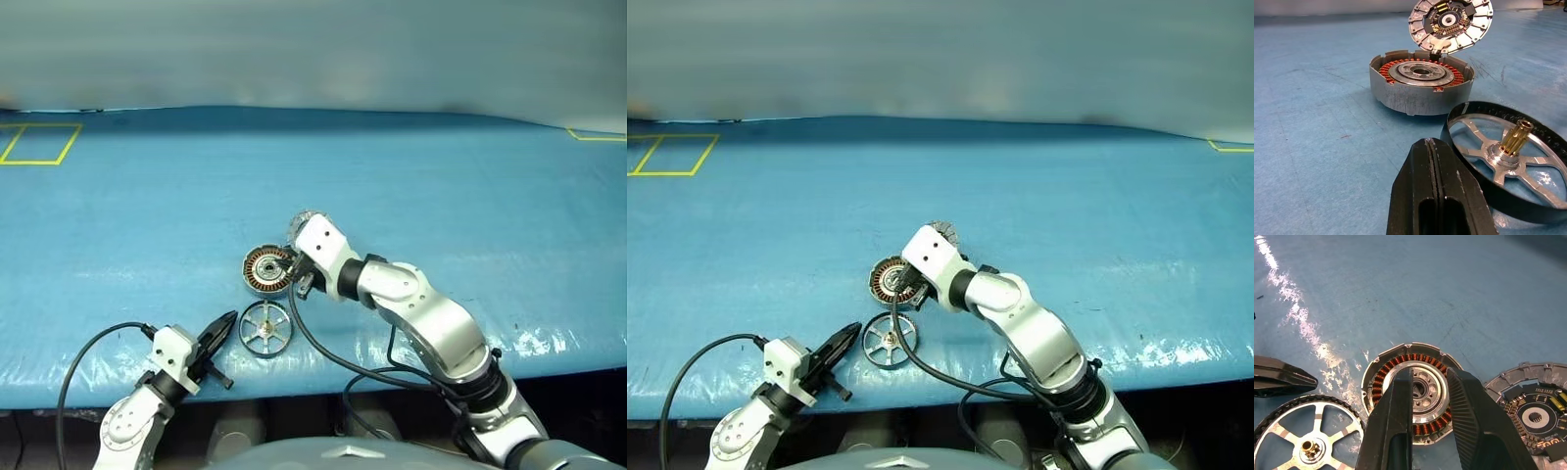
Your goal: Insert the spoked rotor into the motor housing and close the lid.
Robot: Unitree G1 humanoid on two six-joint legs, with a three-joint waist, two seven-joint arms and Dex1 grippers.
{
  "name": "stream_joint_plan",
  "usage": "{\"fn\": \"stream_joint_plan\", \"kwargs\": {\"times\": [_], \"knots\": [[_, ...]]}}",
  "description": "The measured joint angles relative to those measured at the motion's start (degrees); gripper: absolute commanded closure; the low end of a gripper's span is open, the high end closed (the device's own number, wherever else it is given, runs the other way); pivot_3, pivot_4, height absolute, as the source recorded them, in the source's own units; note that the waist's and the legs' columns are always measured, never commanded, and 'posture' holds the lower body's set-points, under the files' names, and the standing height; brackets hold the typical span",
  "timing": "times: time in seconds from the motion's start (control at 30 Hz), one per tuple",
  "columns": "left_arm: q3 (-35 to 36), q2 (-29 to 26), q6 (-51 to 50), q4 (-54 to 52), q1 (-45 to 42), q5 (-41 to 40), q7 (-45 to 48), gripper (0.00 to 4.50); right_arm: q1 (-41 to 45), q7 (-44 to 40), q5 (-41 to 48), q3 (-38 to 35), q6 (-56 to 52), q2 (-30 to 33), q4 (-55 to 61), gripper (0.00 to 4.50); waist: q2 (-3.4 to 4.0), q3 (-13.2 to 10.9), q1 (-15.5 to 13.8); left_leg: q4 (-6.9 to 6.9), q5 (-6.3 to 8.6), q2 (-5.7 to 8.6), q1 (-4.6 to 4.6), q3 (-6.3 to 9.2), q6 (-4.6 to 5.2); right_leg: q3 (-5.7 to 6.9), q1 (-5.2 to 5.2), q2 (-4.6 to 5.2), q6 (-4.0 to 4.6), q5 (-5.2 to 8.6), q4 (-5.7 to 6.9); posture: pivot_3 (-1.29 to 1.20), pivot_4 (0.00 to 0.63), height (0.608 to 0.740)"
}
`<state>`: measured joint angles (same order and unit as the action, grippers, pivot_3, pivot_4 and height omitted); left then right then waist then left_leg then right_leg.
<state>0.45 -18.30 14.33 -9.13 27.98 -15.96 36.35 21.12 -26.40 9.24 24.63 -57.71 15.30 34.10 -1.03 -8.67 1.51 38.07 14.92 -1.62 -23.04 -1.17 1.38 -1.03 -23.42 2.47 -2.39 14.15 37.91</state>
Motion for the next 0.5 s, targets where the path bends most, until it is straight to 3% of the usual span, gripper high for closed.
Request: {"fn": "stream_joint_plan", "kwargs": {"times": [0.27, 0.43, 0.5], "knots": [[0.8, -1.1, -1.4, -0.7, 0.2, -0.8, 0.0, 4.50, -5.2, -3.3, 7.2, -3.0, -5.9, 5.0, 3.7, 3.38, 0.01, 0.0, 0.1, -0.01, 0.00, -0.03, -0.01, -0.01, 0.00, 0.00, 0.00, -0.01, 0.02, 0.02, -0.02, 0.00, 0.150, 0.740], [0.9, -1.2, -1.7, -1.2, 0.4, -1.0, 0.0, 4.50, -7.2, -3.2, 9.4, -2.7, -8.5, 6.5, 4.9, 2.21, 0.00, 0.0, 0.0, -0.02, 0.00, 0.00, -0.02, -0.01, 0.00, 0.00, -0.04, 0.02, 0.02, 0.02, -0.08, 0.00, 0.150, 0.740], [0.9, -1.4, -1.8, -1.3, 0.5, -1.0, 0.0, 4.50, -8.0, -2.6, 10.4, -3.3, -9.9, 5.9, 4.9, 2.21, -0.02, 0.0, 0.0, -0.02, 0.00, 0.00, -0.02, 0.00, 0.00, 0.01, -0.06, 0.02, 0.02, 0.02, -0.09, 0.00, 0.150, 0.740]]}}
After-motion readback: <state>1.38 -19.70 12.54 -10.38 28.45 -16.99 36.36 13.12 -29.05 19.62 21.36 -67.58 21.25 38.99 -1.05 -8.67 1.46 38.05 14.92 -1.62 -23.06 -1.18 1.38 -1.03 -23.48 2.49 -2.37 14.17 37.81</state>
